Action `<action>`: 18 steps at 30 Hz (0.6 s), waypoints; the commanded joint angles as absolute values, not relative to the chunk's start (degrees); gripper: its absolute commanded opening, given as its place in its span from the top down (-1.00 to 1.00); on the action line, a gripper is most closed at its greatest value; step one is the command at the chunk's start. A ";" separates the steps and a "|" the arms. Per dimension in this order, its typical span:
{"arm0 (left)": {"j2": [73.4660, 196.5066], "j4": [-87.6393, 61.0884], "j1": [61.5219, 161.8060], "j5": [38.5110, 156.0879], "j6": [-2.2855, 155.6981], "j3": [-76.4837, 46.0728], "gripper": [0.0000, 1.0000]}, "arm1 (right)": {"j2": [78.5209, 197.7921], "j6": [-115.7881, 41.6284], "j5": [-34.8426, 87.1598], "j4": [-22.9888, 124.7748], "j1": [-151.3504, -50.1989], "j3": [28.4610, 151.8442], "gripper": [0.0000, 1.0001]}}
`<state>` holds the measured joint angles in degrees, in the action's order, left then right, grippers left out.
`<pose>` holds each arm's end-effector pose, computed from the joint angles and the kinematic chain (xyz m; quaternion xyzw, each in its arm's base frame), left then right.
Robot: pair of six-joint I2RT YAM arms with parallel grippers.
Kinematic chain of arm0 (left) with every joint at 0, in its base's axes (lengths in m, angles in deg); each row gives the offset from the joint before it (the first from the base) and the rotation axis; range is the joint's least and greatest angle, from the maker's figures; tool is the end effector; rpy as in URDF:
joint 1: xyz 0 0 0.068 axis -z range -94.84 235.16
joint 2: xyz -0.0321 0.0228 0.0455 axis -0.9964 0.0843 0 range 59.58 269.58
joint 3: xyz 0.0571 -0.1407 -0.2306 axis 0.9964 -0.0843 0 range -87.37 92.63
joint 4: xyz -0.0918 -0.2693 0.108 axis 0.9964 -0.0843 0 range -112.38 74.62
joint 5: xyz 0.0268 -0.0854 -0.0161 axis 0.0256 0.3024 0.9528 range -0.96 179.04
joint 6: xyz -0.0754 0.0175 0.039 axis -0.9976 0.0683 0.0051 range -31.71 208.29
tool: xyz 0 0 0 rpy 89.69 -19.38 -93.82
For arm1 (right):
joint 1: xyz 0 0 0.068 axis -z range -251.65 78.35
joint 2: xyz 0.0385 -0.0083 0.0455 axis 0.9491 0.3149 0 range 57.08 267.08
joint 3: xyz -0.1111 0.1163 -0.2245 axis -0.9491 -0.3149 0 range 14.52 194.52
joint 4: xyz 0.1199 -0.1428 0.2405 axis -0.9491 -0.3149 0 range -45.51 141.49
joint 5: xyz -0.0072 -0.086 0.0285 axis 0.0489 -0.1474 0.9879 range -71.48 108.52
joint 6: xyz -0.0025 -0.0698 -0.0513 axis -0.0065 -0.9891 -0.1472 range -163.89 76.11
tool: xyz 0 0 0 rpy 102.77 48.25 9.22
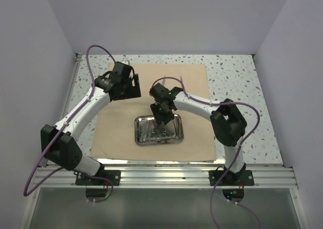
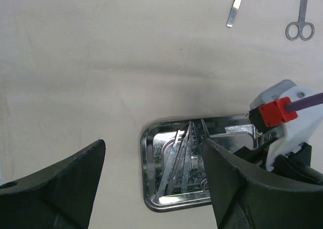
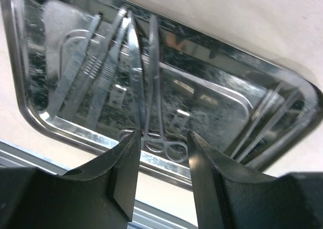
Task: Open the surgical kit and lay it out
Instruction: Pick up the medical item from the container.
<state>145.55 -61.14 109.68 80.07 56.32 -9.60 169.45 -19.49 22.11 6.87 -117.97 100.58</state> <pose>0.3554 -0.1489 0.2772 -0.0857 0.9444 -0.0804 0.3069 0.3126 0.3344 0.1437 -0.1925 0.9667 0.1210 0.1171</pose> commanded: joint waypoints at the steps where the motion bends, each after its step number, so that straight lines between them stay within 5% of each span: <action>1: 142.46 -62.66 109.69 77.97 55.50 -10.64 -0.61 | 171.33 -19.55 22.12 8.77 -119.19 103.55 0.08; 18: 145.27 -65.74 109.69 79.63 59.37 -5.90 -0.61 | 184.16 -15.95 11.67 7.63 -119.37 111.81 0.26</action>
<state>144.53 -64.57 109.68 79.26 57.57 -8.77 180.71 -17.33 17.85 7.20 -119.37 110.55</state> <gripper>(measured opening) 0.804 0.379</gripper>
